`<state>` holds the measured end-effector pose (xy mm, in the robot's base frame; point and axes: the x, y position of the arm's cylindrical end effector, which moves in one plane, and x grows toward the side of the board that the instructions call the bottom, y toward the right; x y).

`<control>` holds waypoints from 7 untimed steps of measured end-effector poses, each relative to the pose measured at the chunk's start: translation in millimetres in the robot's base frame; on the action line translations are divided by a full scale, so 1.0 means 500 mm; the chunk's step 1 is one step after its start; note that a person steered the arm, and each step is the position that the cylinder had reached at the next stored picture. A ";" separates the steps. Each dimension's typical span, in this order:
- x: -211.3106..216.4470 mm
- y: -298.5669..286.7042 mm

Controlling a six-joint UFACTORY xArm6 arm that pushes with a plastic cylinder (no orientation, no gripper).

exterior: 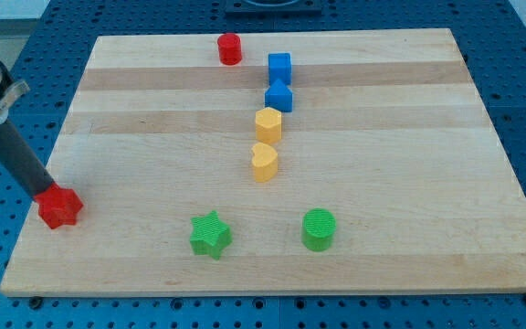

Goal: Move the red circle above the blue cube

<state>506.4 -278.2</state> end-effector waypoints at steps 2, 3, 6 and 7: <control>0.053 0.104; 0.045 0.098; -0.452 0.108; -0.567 0.179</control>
<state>222.7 -188.9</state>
